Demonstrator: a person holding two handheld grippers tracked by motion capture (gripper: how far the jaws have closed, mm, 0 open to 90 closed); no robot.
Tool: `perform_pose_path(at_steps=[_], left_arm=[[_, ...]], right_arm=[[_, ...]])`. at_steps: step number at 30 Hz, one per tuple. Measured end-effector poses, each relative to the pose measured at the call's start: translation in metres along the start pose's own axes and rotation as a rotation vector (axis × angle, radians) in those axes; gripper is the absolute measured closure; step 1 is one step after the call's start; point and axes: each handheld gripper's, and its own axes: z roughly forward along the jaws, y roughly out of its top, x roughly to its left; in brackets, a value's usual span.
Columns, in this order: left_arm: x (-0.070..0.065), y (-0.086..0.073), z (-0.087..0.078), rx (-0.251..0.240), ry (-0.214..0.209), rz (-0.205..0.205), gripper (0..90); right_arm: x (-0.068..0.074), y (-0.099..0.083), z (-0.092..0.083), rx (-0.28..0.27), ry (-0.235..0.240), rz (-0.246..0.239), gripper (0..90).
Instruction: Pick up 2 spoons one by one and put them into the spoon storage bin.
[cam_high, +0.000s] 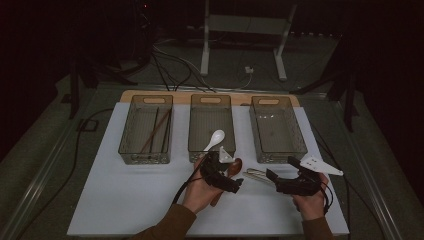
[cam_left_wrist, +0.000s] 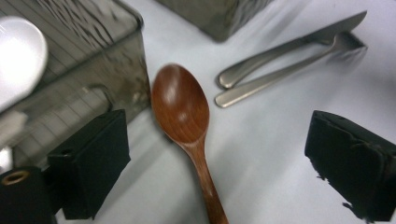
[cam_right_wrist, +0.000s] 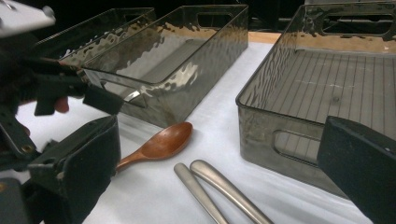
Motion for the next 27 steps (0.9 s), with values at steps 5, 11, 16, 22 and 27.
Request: perform_pose_path(at_steps=[5,11,16,22,27], left_arm=[[-0.003,-0.005,0.011,0.054,0.018,0.012,14.4],[-0.005,-0.008,0.022,0.102,0.051,0.015,21.3],[-0.006,-0.010,0.027,0.120,0.064,0.023,32.4],[-0.006,-0.012,0.029,0.123,0.083,0.027,48.1],[-0.003,-0.012,0.026,0.140,0.097,0.023,59.0]], right_arm=[[0.000,0.000,0.000,-0.001,0.000,0.001,0.0],[0.000,0.000,0.000,0.000,0.000,0.002,0.0],[-0.001,0.000,0.000,-0.001,0.000,0.002,0.0],[0.000,0.000,0.000,-0.001,0.000,0.001,0.0],[0.000,0.000,0.000,0.001,0.002,0.002,0.0]])
